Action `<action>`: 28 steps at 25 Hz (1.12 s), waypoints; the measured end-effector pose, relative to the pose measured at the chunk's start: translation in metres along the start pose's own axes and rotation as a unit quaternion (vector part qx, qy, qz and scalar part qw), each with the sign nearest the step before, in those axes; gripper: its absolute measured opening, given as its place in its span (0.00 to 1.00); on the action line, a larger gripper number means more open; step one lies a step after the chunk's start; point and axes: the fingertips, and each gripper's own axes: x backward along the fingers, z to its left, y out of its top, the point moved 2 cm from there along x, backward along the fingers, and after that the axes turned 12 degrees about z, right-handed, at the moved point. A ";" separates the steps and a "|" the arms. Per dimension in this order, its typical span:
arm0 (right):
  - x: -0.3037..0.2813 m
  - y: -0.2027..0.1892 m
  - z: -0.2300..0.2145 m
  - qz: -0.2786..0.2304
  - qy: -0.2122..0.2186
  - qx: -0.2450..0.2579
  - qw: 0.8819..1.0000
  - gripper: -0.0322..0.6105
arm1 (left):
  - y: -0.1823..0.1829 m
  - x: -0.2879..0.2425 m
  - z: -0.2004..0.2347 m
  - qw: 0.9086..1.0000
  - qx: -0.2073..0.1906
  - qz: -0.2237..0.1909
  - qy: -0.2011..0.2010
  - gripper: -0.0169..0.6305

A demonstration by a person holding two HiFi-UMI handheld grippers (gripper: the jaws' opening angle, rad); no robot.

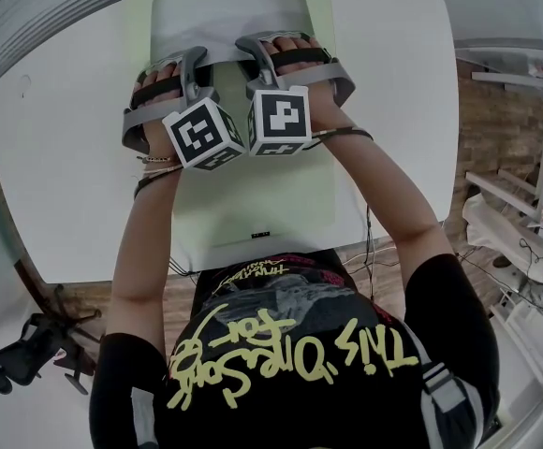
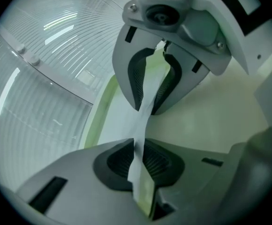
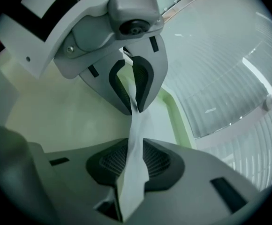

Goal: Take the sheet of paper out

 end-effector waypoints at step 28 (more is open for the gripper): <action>0.025 0.000 0.008 -0.004 -0.042 0.017 0.999 0.06 | -0.003 0.026 -0.010 0.997 -0.064 -0.003 0.048 0.04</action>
